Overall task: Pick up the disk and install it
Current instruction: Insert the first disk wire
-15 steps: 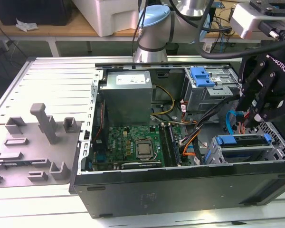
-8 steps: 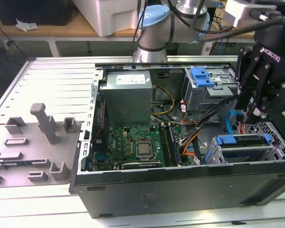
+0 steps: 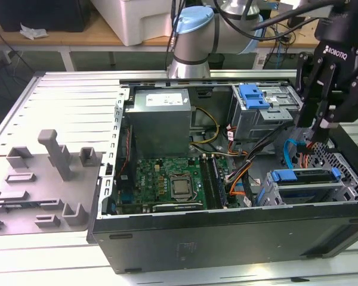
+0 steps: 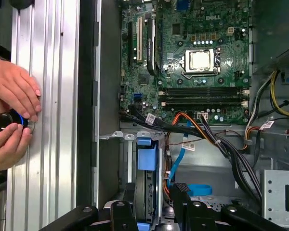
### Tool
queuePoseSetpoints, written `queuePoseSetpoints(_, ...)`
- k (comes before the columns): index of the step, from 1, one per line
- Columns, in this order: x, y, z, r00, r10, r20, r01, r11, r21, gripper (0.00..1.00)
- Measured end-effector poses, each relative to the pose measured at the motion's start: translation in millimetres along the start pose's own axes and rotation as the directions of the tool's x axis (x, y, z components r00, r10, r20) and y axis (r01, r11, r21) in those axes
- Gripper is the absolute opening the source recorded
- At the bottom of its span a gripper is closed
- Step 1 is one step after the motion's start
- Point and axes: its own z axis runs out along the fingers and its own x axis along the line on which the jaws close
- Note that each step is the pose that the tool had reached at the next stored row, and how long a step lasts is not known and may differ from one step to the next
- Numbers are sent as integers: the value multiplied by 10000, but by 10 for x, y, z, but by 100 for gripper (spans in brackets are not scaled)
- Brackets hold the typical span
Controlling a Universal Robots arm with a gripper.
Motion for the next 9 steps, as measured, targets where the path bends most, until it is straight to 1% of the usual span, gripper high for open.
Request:
queuePoseSetpoints(1,-57,-65,-14,10000,3,-66,-3,10000,-4,44)
queuePoseSetpoints(2,-90,-115,-23,10000,2,-91,-2,10000,-6,44)
queuePoseSetpoints(4,-121,-172,-32,9999,3,-112,-3,10000,-9,44)
queuePoseSetpoints(5,-141,-219,-36,9999,2,-122,-3,10000,-13,44)
queuePoseSetpoints(7,-174,-282,-44,9999,1,-146,-2,10000,-18,44)
queuePoseSetpoints(8,-204,-317,-51,9999,1,-171,-2,10000,-22,44)
queuePoseSetpoints(9,-230,-332,-55,9998,2,-189,-3,10000,-23,44)
